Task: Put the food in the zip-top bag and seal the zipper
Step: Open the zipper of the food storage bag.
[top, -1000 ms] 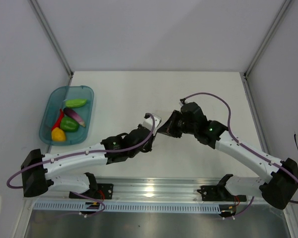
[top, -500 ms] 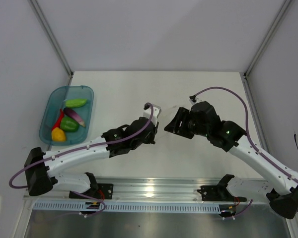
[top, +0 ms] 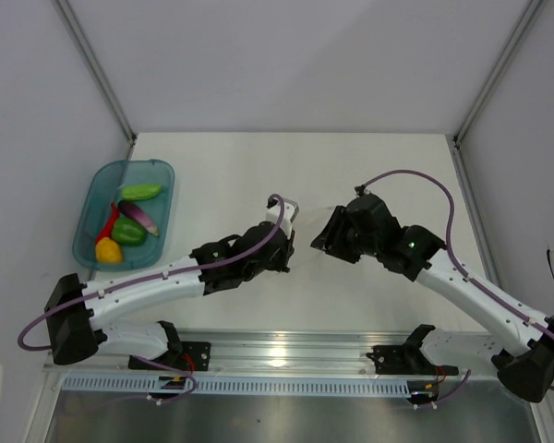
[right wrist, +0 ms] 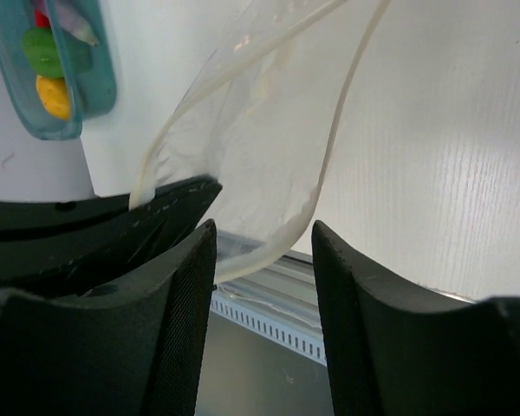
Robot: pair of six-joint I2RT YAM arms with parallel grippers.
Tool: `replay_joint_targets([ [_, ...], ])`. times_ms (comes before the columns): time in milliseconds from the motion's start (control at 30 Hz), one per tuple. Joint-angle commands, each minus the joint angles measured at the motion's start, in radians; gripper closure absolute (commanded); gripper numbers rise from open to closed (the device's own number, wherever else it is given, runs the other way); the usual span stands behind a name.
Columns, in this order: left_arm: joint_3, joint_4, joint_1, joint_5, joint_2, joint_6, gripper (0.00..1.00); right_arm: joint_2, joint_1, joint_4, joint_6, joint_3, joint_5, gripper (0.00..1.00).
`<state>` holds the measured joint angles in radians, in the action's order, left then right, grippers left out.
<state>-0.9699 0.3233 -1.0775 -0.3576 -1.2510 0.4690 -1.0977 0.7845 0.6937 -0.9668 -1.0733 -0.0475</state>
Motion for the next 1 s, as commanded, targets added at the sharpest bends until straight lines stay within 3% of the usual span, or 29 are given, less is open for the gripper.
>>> replay_joint_targets([
  [0, 0.010, -0.043, 0.004, 0.028, 0.047, 0.017, 0.99, -0.025, 0.005, -0.052, -0.030, 0.007, -0.051, 0.49],
  [167, 0.043, -0.079, 0.004, 0.066, 0.085, 0.033, 0.99, -0.086, -0.002, -0.112, -0.032, 0.019, -0.106, 0.43],
  [200, 0.045, -0.084, 0.004, 0.068, 0.094, 0.037, 1.00, -0.102, -0.004, -0.112, -0.027, 0.010, -0.113, 0.38],
  [267, 0.051, -0.086, 0.004, 0.074, 0.117, 0.040, 0.99, -0.142, -0.007, -0.129, -0.003, 0.004, -0.117, 0.39],
  [300, 0.053, -0.090, 0.004, 0.074, 0.124, 0.042, 1.00, -0.152, -0.007, -0.134, 0.006, -0.002, -0.121, 0.48],
  [333, 0.051, -0.093, 0.005, 0.077, 0.134, 0.045, 0.99, -0.157, -0.007, -0.141, 0.038, -0.010, -0.121, 0.74],
  [433, 0.042, -0.090, 0.014, 0.089, 0.147, 0.075, 0.99, -0.157, -0.002, -0.183, 0.086, -0.013, -0.121, 1.00],
  [667, 0.063, -0.168, 0.074, 0.216, 0.141, 0.151, 0.99, -0.165, 0.025, 0.059, 0.212, -0.199, -0.252, 1.00],
  [833, 0.083, -0.305, 0.100, 0.446, 0.061, 0.197, 0.99, -0.249, 0.048, 0.259, 0.321, -0.379, -0.352, 1.00],
  [967, 0.085, -0.349, 0.103, 0.447, 0.016, 0.218, 0.99, -0.309, 0.048, 0.374, 0.385, -0.470, -0.410, 1.00],
])
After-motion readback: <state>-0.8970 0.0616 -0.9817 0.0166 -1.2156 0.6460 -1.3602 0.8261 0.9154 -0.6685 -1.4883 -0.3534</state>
